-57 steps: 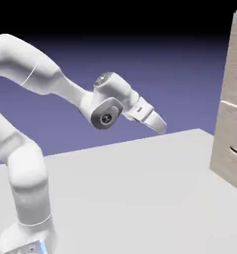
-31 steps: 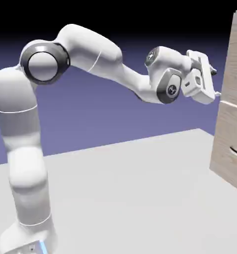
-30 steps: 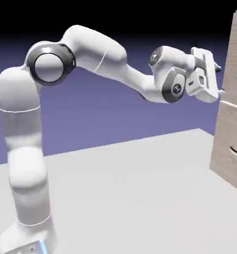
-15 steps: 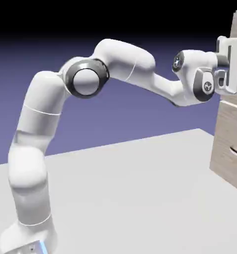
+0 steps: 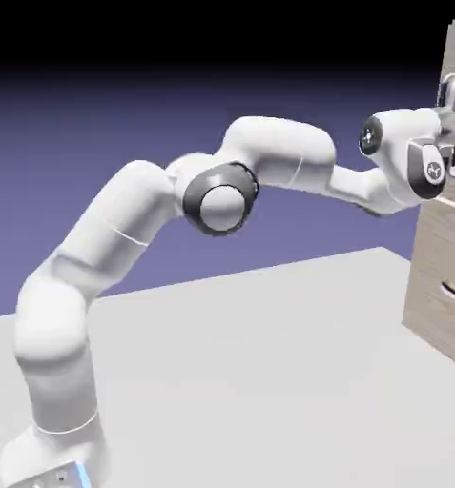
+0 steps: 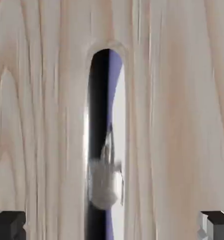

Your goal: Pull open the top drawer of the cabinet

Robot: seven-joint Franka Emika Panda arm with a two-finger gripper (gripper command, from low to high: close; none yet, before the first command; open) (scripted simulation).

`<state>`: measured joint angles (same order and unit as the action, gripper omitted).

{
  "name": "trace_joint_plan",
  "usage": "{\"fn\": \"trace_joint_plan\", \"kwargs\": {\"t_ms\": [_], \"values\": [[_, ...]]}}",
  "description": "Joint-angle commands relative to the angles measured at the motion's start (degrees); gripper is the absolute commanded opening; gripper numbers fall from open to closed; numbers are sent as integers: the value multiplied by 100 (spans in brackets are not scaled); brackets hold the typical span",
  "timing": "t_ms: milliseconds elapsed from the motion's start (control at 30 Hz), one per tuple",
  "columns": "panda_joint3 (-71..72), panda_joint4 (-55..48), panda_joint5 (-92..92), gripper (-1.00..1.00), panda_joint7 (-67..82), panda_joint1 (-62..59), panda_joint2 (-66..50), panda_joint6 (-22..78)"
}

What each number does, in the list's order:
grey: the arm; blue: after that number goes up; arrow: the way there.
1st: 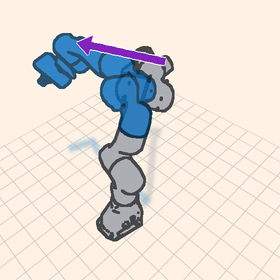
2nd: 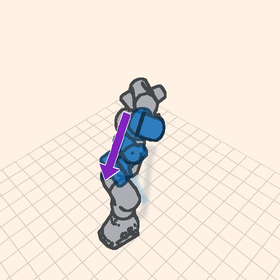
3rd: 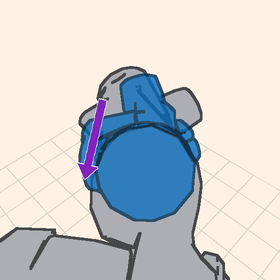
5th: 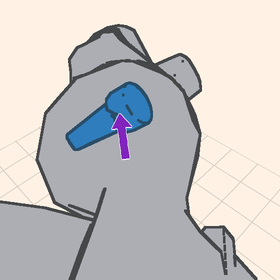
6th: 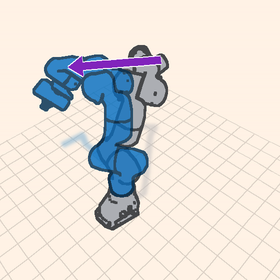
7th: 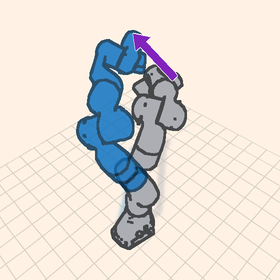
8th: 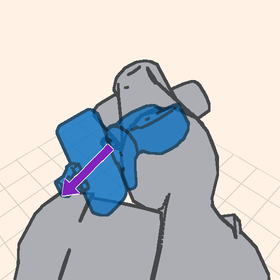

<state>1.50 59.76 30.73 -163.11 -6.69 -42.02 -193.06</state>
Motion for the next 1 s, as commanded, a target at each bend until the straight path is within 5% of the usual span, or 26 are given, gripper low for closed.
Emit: {"fn": "trace_joint_plan", "kwargs": {"t_ms": [0, 133, 167, 967], "values": [[159, -208, 51, 0, 41, -83, -126, 100], [758, -993, 244, 0, 198, -394, -602, 475], [759, -993, 244, -100, 198, -394, -602, 475], [-3015, 3749, -657, -100, -290, 2226, 2197, -1605]]}}
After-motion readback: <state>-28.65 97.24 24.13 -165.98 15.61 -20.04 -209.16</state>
